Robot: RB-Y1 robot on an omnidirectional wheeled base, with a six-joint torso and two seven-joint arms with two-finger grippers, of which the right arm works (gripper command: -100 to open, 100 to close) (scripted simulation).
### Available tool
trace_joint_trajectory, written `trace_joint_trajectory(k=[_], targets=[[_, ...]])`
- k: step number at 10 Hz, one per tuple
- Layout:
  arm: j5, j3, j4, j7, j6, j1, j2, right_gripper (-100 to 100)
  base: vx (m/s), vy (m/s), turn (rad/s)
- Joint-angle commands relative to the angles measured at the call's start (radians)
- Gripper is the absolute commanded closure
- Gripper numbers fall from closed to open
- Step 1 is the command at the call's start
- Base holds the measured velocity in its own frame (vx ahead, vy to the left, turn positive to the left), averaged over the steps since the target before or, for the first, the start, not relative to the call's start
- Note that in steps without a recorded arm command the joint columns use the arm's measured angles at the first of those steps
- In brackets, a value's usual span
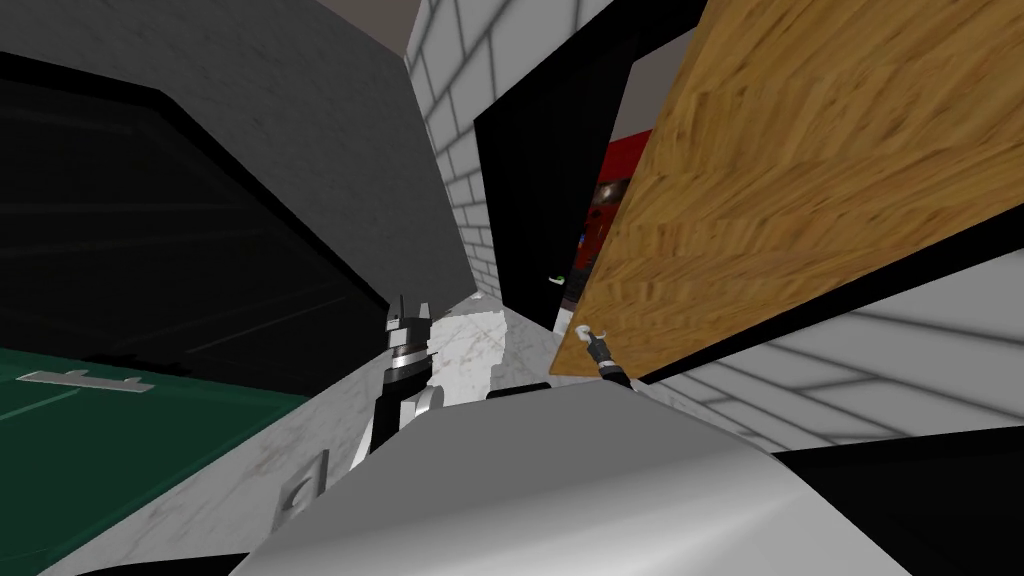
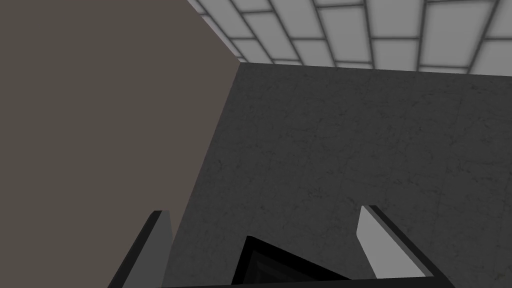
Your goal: Pull the door open
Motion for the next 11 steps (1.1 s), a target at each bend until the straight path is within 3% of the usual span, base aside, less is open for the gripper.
trace_joint_trajectory(k=[1, 9, 11], targets=[[0.012, -0.003, -0.005, -0.001, 0.008, 0.013, 0.005, 100, -0.175, -0.048, 0.139], [0.053, -0.016, -0.036, -0.028, -0.007, 0.024, 0.003, 100, -0.195, -0.057, 0.134], [0.055, -0.008, -0.032, -0.026, -0.006, 0.026, 0.010, 100, 0.017, 0.015, 0.017]])
